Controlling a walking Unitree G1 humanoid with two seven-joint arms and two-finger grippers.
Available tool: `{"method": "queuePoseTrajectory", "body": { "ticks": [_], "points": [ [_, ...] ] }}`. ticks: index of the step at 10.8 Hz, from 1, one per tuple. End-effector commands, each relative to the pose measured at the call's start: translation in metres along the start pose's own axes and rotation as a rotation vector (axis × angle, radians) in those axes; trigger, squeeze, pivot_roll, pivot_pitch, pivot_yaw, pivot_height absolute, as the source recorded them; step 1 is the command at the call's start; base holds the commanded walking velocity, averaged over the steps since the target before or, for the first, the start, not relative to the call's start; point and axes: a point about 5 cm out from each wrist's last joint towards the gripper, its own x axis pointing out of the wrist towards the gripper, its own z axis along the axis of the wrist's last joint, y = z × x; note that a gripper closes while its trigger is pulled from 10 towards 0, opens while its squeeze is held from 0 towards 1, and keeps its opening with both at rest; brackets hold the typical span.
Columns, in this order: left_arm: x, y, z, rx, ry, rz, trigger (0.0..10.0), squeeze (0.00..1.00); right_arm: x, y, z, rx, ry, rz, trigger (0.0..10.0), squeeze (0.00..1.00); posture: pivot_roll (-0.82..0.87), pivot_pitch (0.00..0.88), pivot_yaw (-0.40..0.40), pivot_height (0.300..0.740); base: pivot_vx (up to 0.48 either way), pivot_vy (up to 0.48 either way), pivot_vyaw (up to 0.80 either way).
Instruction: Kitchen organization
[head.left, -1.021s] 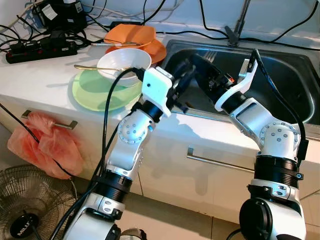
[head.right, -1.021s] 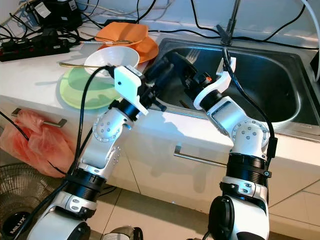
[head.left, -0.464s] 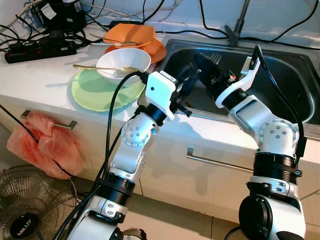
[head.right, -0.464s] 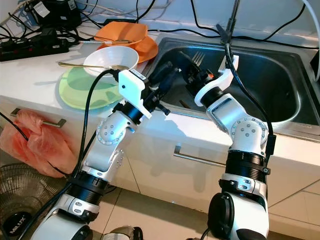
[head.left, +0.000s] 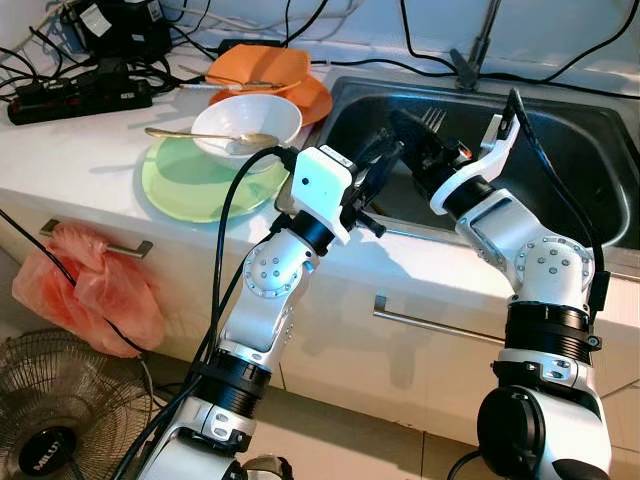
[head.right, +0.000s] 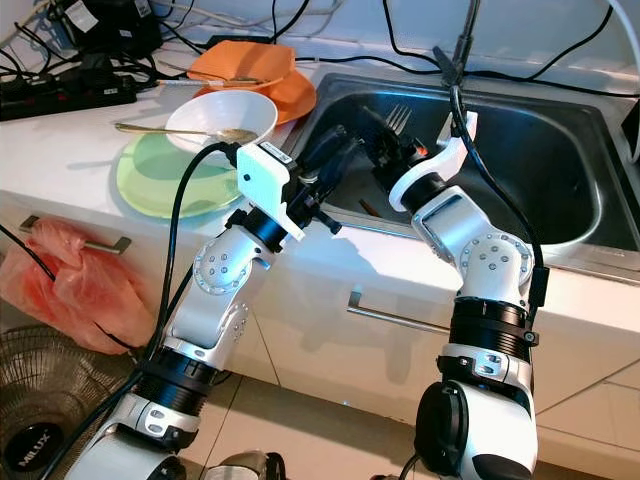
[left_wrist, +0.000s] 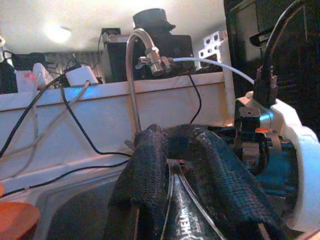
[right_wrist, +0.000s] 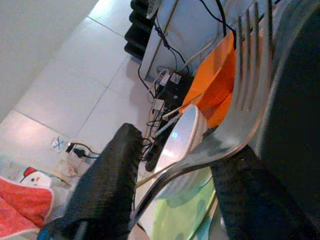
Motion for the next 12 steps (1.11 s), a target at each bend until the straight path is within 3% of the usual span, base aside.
{"method": "queuePoseTrajectory", "body": {
  "ticks": [1,8,9,10,11,12],
  "points": [
    [0.0013,-0.0048,0.0028,-0.007,-0.008,-0.023,0.0,0.00,0.0044,0.0035,0.0007,0.006,-0.006,-0.001,0.0,0.00,0.13,0.093,0.015,0.740,0.000,0.000,0.00],
    [0.0017,-0.0074,0.0037,-0.014,-0.012,-0.031,0.0,0.00,0.0051,-0.0024,-0.0063,0.039,0.044,-0.033,0.0,0.00,0.13,0.096,0.012,0.740,0.000,0.000,0.00],
    [0.0016,-0.0086,0.0039,-0.023,-0.015,-0.037,2.8,0.25,0.0052,-0.0025,-0.0065,0.044,0.044,-0.032,0.0,0.00,0.13,0.095,0.012,0.740,0.000,0.000,0.00],
    [0.0015,-0.0095,0.0038,-0.031,-0.013,-0.044,8.2,1.00,0.0052,-0.0025,-0.0059,0.051,0.040,-0.030,0.0,0.00,0.13,0.094,0.013,0.740,0.000,0.000,0.00],
    [0.0016,-0.0102,0.0034,-0.040,-0.010,-0.051,10.0,1.00,0.0055,-0.0024,-0.0055,0.055,0.036,-0.029,0.0,0.00,0.13,0.094,0.013,0.740,0.000,0.000,0.00],
    [0.0016,-0.0106,0.0031,-0.043,-0.008,-0.054,10.0,1.00,0.0056,-0.0020,-0.0047,0.061,0.025,-0.028,0.0,0.00,0.13,0.093,0.014,0.740,0.000,0.000,0.00]
  ]
}}
